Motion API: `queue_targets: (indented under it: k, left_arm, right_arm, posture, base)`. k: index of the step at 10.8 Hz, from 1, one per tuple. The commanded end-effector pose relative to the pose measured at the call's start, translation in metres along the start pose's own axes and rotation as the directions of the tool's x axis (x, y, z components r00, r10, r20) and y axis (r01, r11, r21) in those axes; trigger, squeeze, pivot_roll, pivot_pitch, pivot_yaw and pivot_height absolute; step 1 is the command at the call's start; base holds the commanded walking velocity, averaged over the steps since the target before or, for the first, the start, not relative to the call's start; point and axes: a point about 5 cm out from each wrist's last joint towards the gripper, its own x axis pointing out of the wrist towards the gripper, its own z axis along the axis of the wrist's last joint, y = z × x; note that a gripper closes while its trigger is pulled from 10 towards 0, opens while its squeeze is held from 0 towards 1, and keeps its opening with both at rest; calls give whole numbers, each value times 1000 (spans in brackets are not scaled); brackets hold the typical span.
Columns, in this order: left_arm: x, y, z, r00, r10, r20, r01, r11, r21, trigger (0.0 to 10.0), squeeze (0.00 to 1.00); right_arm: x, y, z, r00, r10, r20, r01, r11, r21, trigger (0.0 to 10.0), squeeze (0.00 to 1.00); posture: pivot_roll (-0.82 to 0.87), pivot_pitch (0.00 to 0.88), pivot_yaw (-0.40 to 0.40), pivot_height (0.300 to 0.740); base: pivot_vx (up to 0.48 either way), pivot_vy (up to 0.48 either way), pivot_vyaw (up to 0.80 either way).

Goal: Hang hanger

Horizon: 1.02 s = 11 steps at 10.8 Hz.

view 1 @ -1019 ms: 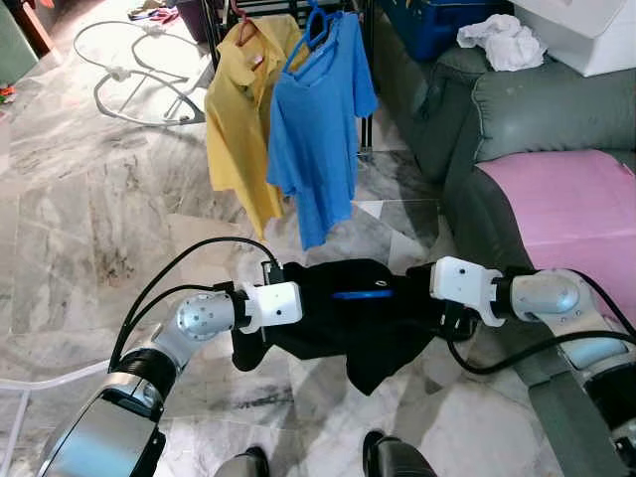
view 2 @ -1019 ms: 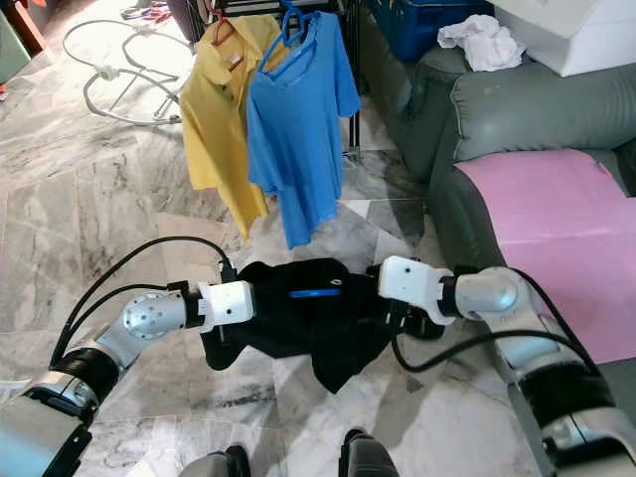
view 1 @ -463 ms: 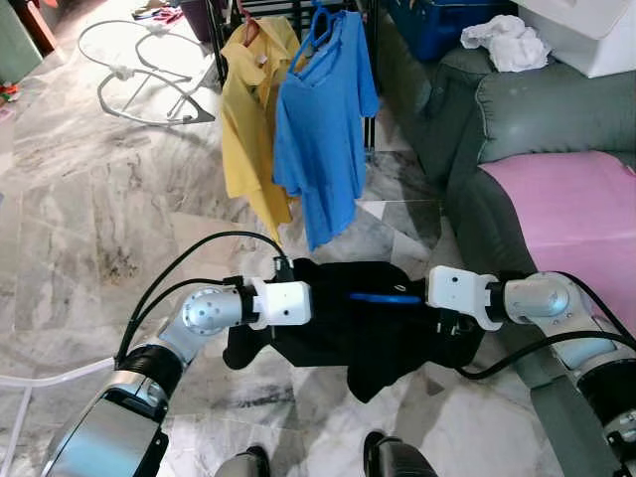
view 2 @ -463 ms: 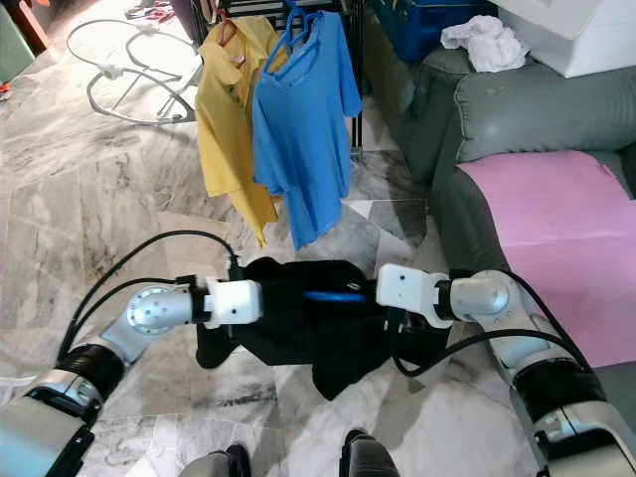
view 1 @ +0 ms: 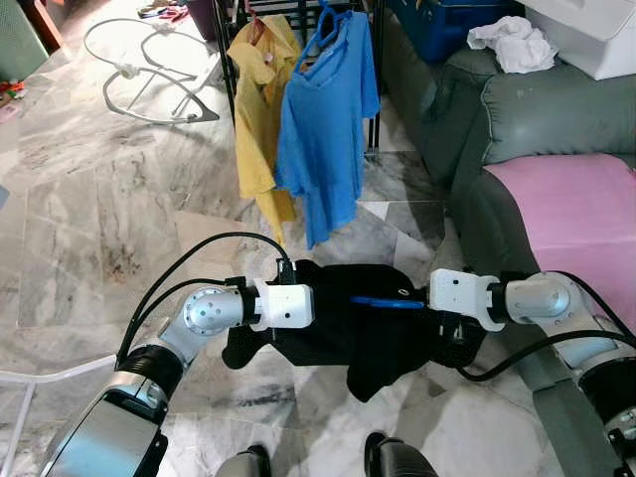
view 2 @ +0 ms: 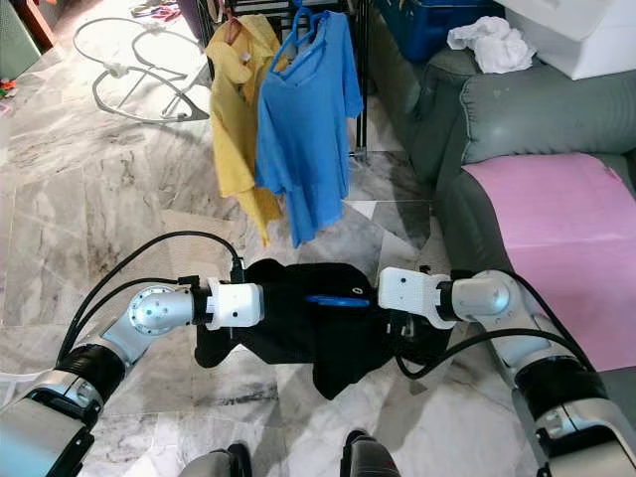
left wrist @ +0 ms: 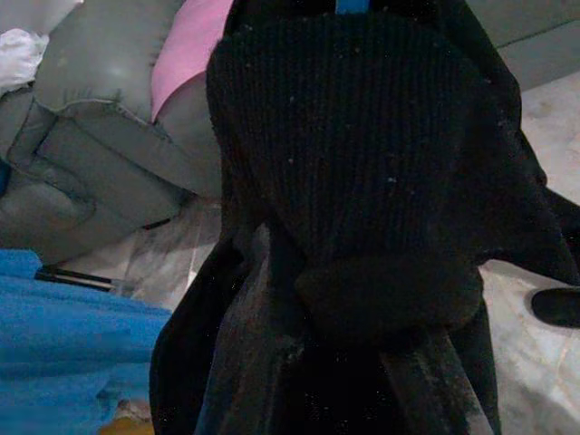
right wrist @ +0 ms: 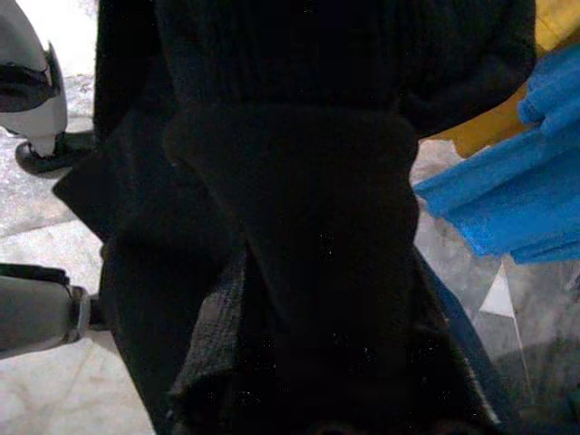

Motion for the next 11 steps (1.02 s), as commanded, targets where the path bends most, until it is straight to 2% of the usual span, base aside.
queue_targets:
  k: [1, 5, 7, 8, 10, 11]
  left_arm:
    - [3, 7, 11, 997, 35, 63, -37, 999, 30, 0, 0]
    - [4, 4, 6, 999, 38, 39, -39, 999, 18, 0, 0]
    - [5, 11, 3, 993, 118, -1, -118, 993, 23, 0, 0]
    - [6, 19, 6, 977, 213, 21, -213, 977, -29, 10000, 1000]
    - [8, 16, 8, 977, 209, 46, -208, 978, -12, 10000, 1000]
    - [6, 8, 9, 985, 164, 55, -169, 980, 101, 10000, 1000]
  right_arm:
    - [3, 7, -2, 1000, 29, 1, -29, 1000, 2, 0, 0]
    - [1, 8, -4, 1000, 1, 19, -2, 999, 38, 0, 0]
    - [5, 12, 1, 998, -2, 66, -3, 997, 75, 0, 0]
    - [10, 16, 5, 996, -1, 93, -8, 996, 92, 0, 0]
    - [12, 18, 5, 996, 3, 92, -12, 996, 94, 0, 0]
    - [19, 20, 4, 996, -8, 93, -3, 992, 124, 0, 0]
  posture:
    - [-209, 199, 66, 740]
    - [-226, 206, 78, 740]
    - [-226, 207, 81, 740]
    - [-224, 206, 78, 740]
    - [-223, 203, 71, 740]
    - [-223, 200, 62, 740]
  base:
    - [0, 0, 0]
    - [0, 0, 0]
    - [0, 0, 0]
    - [0, 0, 0]
    - [0, 0, 0]
    - [0, 0, 0]
